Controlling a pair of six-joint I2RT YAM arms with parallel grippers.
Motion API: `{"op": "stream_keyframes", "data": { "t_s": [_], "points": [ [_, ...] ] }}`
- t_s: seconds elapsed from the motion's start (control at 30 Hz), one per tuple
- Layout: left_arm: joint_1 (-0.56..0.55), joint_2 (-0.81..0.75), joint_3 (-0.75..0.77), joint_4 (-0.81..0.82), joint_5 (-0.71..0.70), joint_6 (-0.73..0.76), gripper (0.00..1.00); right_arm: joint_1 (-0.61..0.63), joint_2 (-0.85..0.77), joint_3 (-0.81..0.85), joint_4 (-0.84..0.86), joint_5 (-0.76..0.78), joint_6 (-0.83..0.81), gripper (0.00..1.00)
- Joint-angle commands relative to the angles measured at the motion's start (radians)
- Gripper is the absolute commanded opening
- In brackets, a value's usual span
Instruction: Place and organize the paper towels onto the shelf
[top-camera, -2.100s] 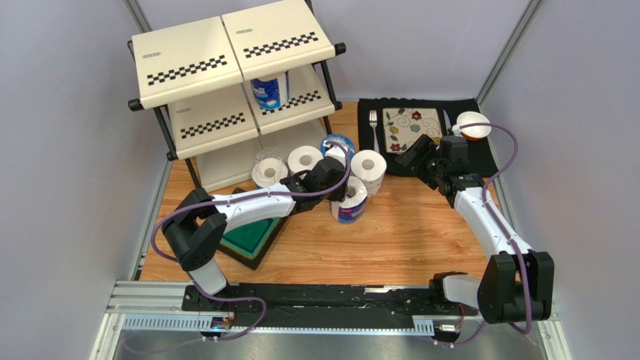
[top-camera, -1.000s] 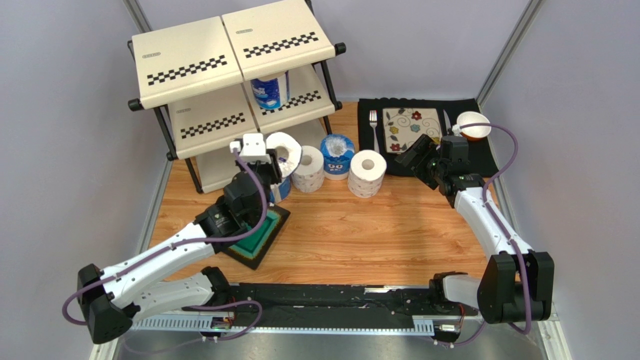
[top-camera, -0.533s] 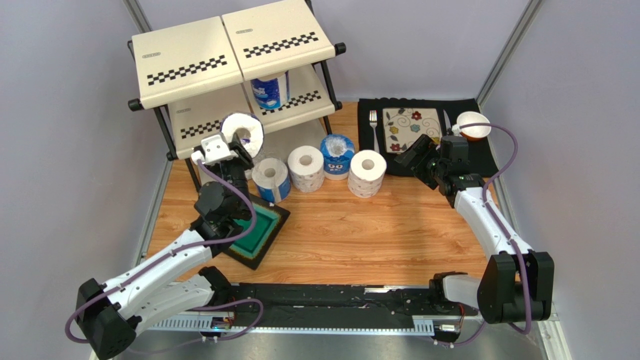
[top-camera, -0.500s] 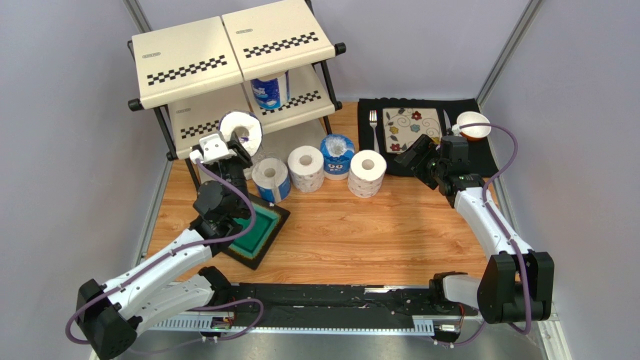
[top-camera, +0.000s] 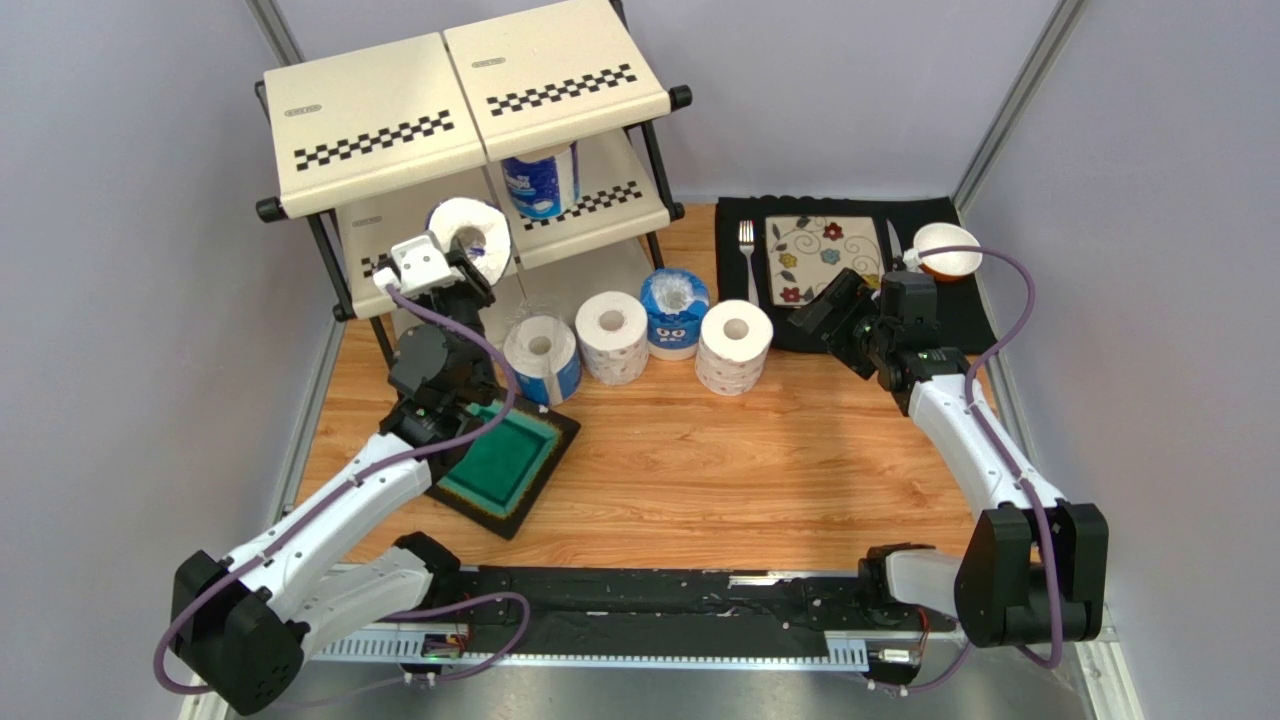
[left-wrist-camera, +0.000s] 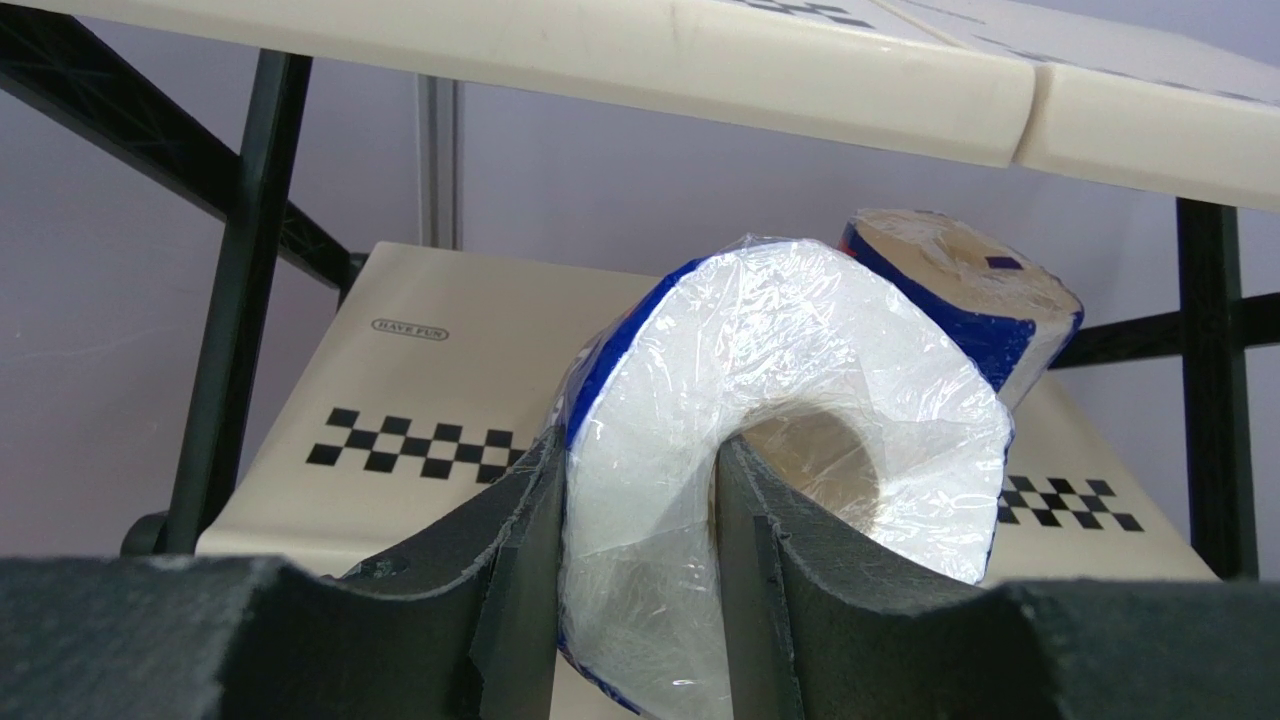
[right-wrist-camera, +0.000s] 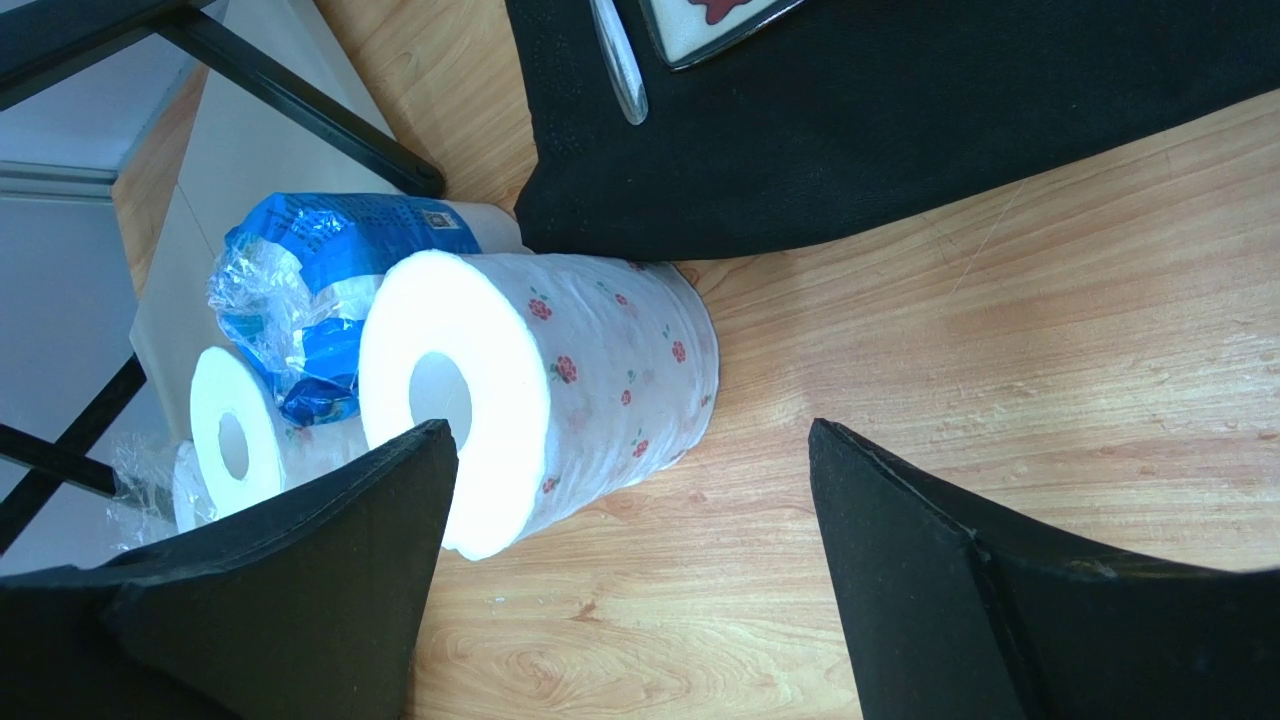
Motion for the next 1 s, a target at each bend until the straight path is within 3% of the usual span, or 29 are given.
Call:
{"op": "stream_keyframes", "data": {
  "t_s": [0.0,0.4,0.97],
  "points": [
    [0.047,0.004,0.075,0.028,0.072,-0.058,0.19,-0.004,-0.003,0.006,0.033,-0.011,0.012,0.91],
    [0.162,0.081,0.139,-0.041,0.179,-0.196,0.19,-0.006,0.002,0.009,0.033,-0.014,0.012,0.91],
    [0.239,0.167,0.190,-0.067,0.241,-0.245,0.18,-0.007,0.002,0.011,0.036,-0.025,0.018,0.91]
  ]
}}
